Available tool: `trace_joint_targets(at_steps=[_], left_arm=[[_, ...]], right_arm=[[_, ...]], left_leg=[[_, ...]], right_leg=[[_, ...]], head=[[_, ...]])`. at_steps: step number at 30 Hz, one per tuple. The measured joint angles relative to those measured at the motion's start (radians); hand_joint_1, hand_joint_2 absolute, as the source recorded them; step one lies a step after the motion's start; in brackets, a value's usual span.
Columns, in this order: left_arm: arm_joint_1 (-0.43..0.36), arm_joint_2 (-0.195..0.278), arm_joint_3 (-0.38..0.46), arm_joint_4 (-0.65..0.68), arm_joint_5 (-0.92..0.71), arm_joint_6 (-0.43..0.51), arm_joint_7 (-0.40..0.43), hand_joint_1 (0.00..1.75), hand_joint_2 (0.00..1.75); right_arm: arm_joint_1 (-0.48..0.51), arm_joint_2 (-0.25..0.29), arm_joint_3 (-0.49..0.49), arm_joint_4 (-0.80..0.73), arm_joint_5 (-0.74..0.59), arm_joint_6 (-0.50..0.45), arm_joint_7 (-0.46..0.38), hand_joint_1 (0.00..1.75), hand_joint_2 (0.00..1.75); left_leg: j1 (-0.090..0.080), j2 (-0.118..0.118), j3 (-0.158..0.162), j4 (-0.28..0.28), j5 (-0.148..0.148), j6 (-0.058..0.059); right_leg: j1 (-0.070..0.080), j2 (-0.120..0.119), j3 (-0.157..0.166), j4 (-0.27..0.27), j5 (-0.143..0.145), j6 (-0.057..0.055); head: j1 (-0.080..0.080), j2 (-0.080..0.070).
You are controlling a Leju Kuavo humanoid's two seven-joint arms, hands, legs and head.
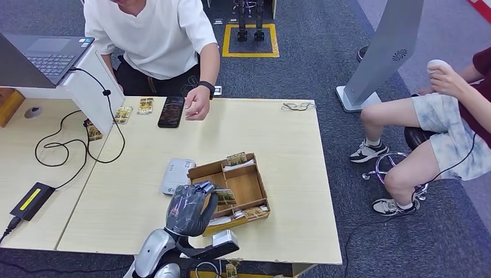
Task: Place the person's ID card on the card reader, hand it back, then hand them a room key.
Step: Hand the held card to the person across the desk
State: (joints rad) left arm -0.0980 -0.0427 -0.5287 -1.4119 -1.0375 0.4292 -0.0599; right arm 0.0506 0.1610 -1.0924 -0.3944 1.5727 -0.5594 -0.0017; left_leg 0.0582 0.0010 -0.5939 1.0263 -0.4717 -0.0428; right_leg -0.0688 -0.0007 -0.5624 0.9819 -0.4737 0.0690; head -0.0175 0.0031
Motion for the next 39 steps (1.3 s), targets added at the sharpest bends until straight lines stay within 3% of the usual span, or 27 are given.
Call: trace_joint_targets(at_steps=[6,18,24,39], left_arm=[[-0.056,0.001,0.0,-0.018,0.026,-0.006,0.003,1.75,1.75],[-0.292,0.002,0.001,0.036,0.066,-0.07,0.074,1.75,1.75],[-0.365,0.002,0.003,0.094,0.057,-0.077,0.099,1.75,1.75],[-0.417,0.001,0.012,0.149,0.046,-0.078,0.118,1.75,1.75]], right_arm=[[-0.007,-0.009,0.014,0.016,0.0,-0.004,-0.002,0.0,1.75],[-0.038,-0.05,0.082,0.096,0.0,-0.04,0.006,0.0,1.75],[-0.047,-0.061,0.102,0.12,0.0,-0.04,0.006,0.0,1.75],[-0.05,-0.069,0.12,0.138,0.0,-0.04,0.01,0.0,1.75]], left_leg=[[0.0,0.0,0.0,0.0,0.0,0.0],[0.0,0.0,0.0,0.0,0.001,0.0],[0.0,0.0,0.0,0.0,0.001,0.0],[0.0,0.0,0.0,0.0,0.001,0.0]], right_leg=[[0.0,0.0,0.0,0.0,0.0,0.0],[0.0,0.0,0.0,0.0,0.001,-0.001],[0.0,0.0,0.0,0.0,0.001,-0.001],[0.0,0.0,0.0,0.0,0.001,-0.001]], head=[[0.0,0.0],[0.0,0.0],[0.0,0.0],[0.0,0.0]])
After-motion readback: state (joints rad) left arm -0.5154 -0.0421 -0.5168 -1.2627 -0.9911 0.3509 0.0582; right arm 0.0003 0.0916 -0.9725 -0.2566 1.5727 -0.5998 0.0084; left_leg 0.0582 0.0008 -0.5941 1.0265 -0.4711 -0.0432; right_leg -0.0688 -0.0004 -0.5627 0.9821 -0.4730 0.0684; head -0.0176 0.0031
